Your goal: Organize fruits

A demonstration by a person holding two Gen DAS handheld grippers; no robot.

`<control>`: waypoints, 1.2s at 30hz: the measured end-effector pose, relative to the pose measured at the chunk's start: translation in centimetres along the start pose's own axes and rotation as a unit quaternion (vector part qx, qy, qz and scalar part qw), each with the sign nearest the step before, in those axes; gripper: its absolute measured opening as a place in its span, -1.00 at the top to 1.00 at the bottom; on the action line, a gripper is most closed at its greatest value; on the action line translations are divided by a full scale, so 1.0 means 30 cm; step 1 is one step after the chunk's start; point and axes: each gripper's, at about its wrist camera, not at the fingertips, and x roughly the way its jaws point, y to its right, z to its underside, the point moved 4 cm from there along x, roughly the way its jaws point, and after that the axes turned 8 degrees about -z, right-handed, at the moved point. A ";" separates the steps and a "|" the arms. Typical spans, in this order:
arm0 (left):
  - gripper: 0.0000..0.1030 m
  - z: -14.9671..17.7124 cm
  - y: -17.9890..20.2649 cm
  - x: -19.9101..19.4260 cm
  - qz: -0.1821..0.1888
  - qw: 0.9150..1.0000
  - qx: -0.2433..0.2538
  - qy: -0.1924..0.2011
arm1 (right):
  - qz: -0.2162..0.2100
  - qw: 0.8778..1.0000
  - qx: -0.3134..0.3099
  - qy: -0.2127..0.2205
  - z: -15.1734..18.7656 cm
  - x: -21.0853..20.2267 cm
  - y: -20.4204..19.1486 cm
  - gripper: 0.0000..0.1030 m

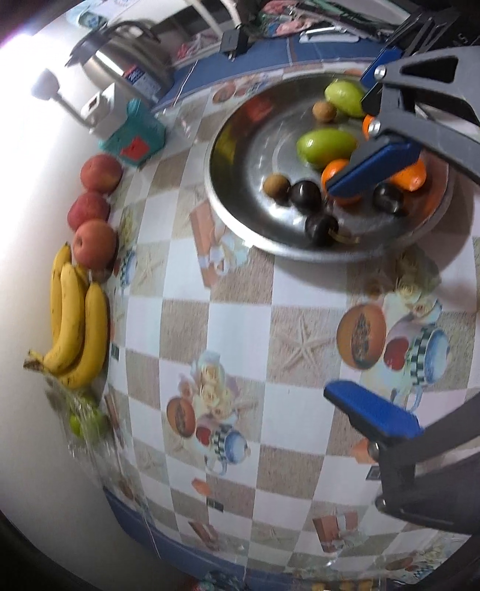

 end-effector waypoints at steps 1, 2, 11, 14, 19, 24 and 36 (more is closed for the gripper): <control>-1.00 -0.001 -0.008 0.003 -0.005 1.000 -0.002 0.001 | 0.002 1.000 -0.001 0.000 0.001 0.003 0.000 -0.54; -1.00 -0.004 -0.016 0.008 -0.010 1.000 -0.003 0.001 | 0.004 1.000 -0.002 0.000 0.001 0.006 0.001 -0.60; -1.00 -0.001 -0.051 0.041 -0.044 0.999 -0.003 0.002 | 0.015 1.000 -0.014 0.002 0.005 0.022 -0.004 -0.81; -1.00 -0.003 -0.061 0.046 -0.044 0.999 -0.008 0.001 | 0.016 1.000 -0.018 0.005 0.004 0.024 -0.013 -0.82; -1.00 -0.004 -0.081 0.049 -0.043 0.999 -0.017 0.004 | 0.019 0.999 -0.024 0.012 0.000 0.027 -0.021 -0.98; -1.00 0.007 -0.090 0.064 -0.046 0.999 -0.013 -0.005 | 0.020 0.999 -0.029 0.013 -0.001 0.035 -0.028 -0.98; -1.00 0.005 -0.116 0.008 -0.041 0.998 -0.026 0.031 | 0.014 0.999 -0.043 0.024 0.011 0.046 -0.057 -0.98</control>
